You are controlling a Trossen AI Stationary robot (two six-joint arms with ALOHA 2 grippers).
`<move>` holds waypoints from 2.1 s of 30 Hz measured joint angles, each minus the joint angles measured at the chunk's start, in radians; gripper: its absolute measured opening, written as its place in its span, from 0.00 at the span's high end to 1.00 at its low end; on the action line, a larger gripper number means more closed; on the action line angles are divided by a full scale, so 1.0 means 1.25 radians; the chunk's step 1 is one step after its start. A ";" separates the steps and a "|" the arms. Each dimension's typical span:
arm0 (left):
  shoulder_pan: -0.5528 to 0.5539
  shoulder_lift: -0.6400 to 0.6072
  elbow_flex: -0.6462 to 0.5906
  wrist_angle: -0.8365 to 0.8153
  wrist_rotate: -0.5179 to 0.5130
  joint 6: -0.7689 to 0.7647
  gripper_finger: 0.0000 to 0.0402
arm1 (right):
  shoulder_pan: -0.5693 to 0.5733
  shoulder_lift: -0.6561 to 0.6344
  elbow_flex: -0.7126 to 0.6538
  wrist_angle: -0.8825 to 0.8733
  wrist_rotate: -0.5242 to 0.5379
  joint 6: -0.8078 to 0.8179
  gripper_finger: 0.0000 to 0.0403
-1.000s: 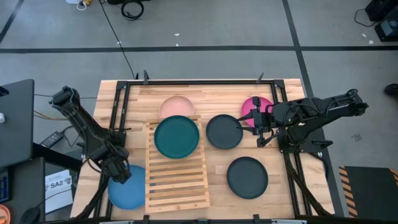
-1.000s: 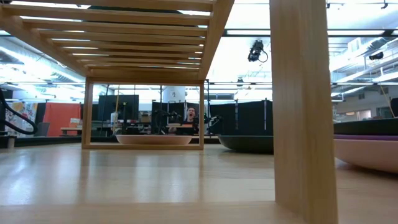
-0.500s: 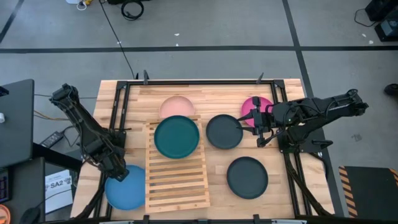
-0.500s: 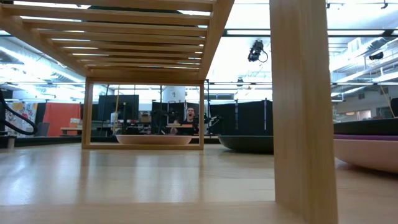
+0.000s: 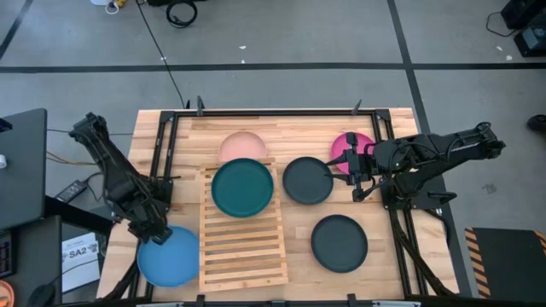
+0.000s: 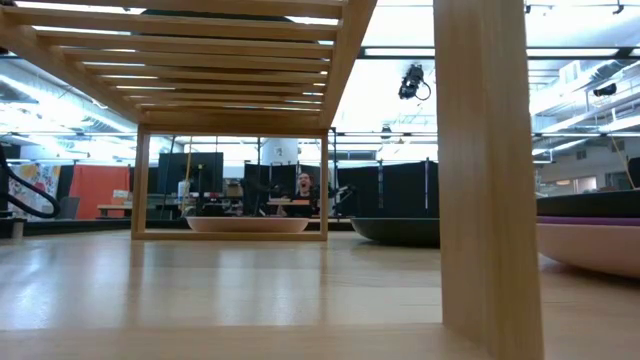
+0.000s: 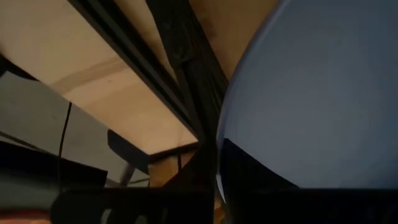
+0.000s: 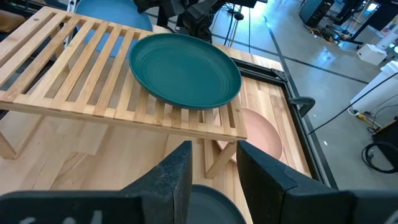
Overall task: Place and stack plates onto a shelf
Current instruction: Put the blue plate on the shelf
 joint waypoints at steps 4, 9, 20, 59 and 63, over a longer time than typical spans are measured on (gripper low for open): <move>0.000 -0.030 0.000 -0.003 0.012 -0.005 0.96 | 0.000 0.000 0.000 0.000 0.000 0.000 0.67; -0.001 -0.069 0.000 -0.003 0.016 -0.004 0.96 | 0.000 0.000 0.000 0.000 0.000 0.000 0.67; -0.001 -0.145 0.000 -0.002 0.118 -0.005 0.96 | 0.000 0.000 0.000 0.000 0.000 0.000 0.67; 0.009 -0.026 0.000 0.469 -0.202 0.046 0.97 | 0.000 0.000 0.000 0.000 0.000 -0.005 0.67; 0.028 0.027 0.001 0.564 -0.250 0.060 0.97 | 0.000 0.000 0.000 0.000 0.000 -0.005 0.67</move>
